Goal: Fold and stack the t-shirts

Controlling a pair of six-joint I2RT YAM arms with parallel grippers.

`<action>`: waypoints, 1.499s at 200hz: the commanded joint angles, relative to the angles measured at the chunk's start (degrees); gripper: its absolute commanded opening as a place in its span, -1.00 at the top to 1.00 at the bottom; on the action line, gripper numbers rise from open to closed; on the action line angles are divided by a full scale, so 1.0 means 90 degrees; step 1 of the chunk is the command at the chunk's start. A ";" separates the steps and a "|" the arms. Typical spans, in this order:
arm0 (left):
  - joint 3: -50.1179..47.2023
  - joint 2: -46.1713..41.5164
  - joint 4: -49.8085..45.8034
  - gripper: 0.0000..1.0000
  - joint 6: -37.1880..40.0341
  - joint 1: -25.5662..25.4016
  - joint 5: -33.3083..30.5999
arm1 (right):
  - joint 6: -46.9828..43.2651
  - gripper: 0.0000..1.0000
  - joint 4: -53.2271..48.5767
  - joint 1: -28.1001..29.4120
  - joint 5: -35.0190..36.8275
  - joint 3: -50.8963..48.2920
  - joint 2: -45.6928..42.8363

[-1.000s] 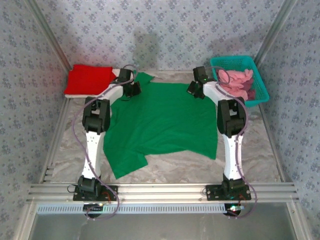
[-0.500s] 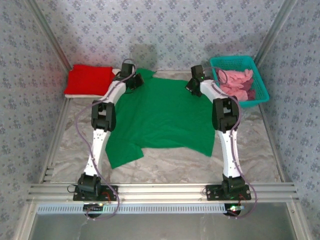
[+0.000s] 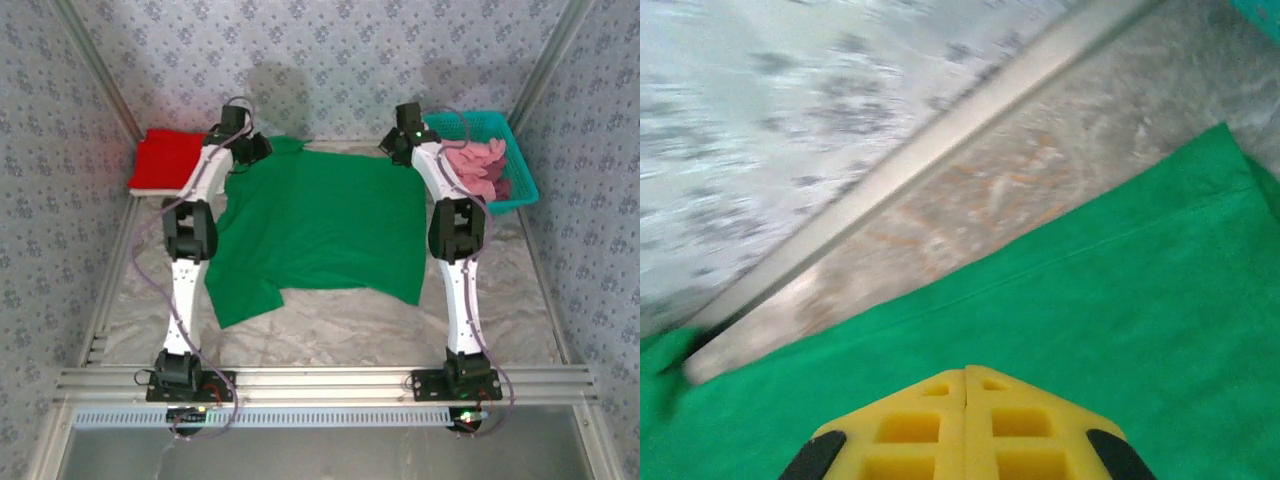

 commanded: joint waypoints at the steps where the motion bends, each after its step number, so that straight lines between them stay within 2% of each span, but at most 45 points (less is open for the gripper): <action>1: -0.3201 -0.3110 0.2051 0.32 -0.0217 -0.0068 -0.0382 | -0.1055 0.72 0.0276 0.0446 -0.0161 -0.1100 -0.1930; 11: -0.4518 -0.4128 0.2231 0.01 -0.0345 -0.0061 -0.0717 | -0.1298 0.65 0.0582 0.0568 -0.0179 -0.2154 -0.2709; 22: -0.5789 -0.5109 0.2179 -0.12 -0.0370 -0.0136 -0.1141 | -0.1434 0.52 0.1164 0.0692 -0.0065 -0.3624 -0.3653; 27: -0.6269 -0.5508 0.2071 -0.20 -0.0392 -0.0178 -0.1280 | -0.1465 0.38 0.1519 0.0766 0.0022 -0.4391 -0.4143; 37: -0.7038 -0.6194 0.1561 -0.25 -0.0437 -0.0202 -0.1319 | -0.1530 0.11 0.2259 0.0853 0.0097 -0.5900 -0.5075; 43: -0.7356 -0.6598 0.1066 -0.29 -0.0457 -0.0217 -0.1341 | -0.1553 0.02 0.2626 0.0905 0.0131 -0.6716 -0.5599; 60: -0.8183 -0.7708 -0.0405 -0.35 -0.0585 -0.0276 -0.1568 | -0.1667 -0.03 0.3051 0.1087 0.0325 -0.8505 -0.6756; 80: -0.9041 -0.8906 -0.1851 -0.32 -0.1209 -0.0295 -0.1618 | -0.1690 -0.04 0.3030 0.1306 0.0611 -0.9563 -0.7386; 99: -0.9641 -0.9643 -0.2806 -0.31 -0.1817 -0.0317 -0.1540 | -0.1634 -0.05 0.2821 0.1367 0.0678 -0.9776 -0.7345; 116: -1.0143 -1.0093 -0.3141 -0.30 -0.2300 -0.0373 -0.1342 | -0.1650 -0.06 0.2905 0.1419 0.0757 -0.9797 -0.7160; 135: -1.0641 -1.0532 -0.3196 -0.28 -0.2820 -0.0563 -0.1232 | -0.1656 -0.07 0.3028 0.1430 0.0675 -0.9695 -0.6931; 164: -1.1396 -1.0914 -0.2650 -0.27 -0.3493 -0.0932 -0.1111 | -0.1637 -0.08 0.3051 0.1435 0.0544 -0.9518 -0.6696; 206: -1.1669 -1.0570 -0.1858 -0.27 -0.3389 -0.0974 -0.1216 | -0.1612 -0.09 0.3053 0.1464 0.0592 -0.9470 -0.6645; 300: -1.1327 -0.9744 -0.1498 -0.14 -0.2779 -0.0984 -0.1321 | -0.1283 -0.09 0.3145 0.1660 0.0640 -0.9599 -0.6465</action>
